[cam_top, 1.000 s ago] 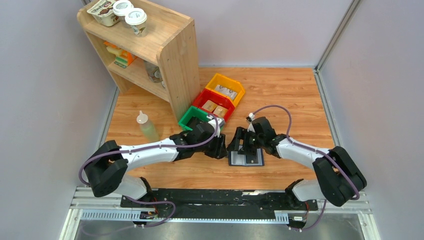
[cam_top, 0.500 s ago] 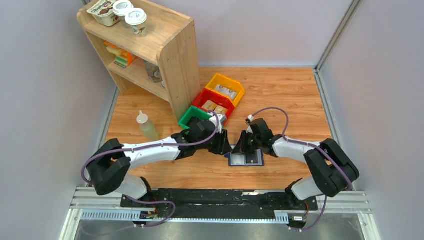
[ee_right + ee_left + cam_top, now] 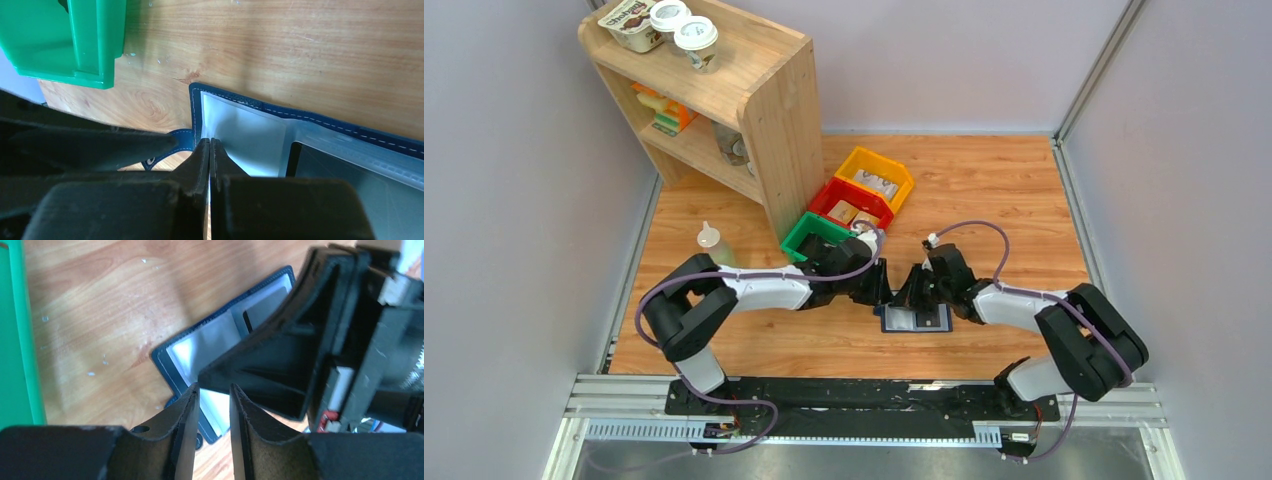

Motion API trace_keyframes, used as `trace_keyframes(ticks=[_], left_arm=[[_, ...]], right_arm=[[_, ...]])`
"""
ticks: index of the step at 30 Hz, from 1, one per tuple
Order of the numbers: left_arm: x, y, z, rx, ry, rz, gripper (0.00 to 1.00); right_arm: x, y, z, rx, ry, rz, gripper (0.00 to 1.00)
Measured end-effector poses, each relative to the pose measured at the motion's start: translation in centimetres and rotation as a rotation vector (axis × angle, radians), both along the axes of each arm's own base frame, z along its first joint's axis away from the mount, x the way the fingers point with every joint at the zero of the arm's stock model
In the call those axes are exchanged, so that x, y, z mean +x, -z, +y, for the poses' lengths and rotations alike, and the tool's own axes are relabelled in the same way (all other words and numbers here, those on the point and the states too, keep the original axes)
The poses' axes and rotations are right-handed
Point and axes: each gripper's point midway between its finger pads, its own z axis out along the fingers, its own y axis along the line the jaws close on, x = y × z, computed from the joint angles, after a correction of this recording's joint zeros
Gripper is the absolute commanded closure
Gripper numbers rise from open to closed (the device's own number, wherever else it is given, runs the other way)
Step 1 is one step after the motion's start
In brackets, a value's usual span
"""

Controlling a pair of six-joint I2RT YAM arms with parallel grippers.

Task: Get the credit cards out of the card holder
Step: Remove the credit card from the card holder.

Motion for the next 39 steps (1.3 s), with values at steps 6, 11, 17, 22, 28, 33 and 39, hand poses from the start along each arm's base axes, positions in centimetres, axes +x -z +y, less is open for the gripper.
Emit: trace_keyframes(ticks=[6, 11, 17, 22, 28, 33, 39], left_arm=[[1.1, 1.9, -0.8, 0.030, -0.008, 0.028, 0.87], [1.7, 3.3, -1.2, 0.060, -0.006, 0.039, 0.89], [1.6, 3.6, -1.3, 0.067, 0.004, 0.050, 0.90], [1.6, 3.6, -1.3, 0.077, 0.013, 0.047, 0.86], [1.5, 3.3, -1.5, 0.074, 0.033, 0.036, 0.71], [1.4, 2.7, -1.4, 0.070, 0.047, 0.029, 0.53], [1.3, 1.5, -2.1, 0.026, 0.063, 0.020, 0.34]], right_arm=[[0.0, 0.0, 0.0, 0.022, 0.021, -0.008, 1.00], [0.0, -0.2, -0.8, -0.011, 0.047, -0.018, 0.99], [0.0, -2.0, -3.1, -0.124, 0.093, -0.055, 0.94], [1.0, -4.3, -5.2, -0.206, 0.155, -0.141, 0.87], [0.3, -2.7, -7.4, -0.308, 0.188, -0.091, 0.86], [-0.9, -1.1, -8.5, -0.362, 0.192, -0.034, 0.82], [-0.9, -1.0, -8.5, -0.362, 0.201, -0.026, 0.75]])
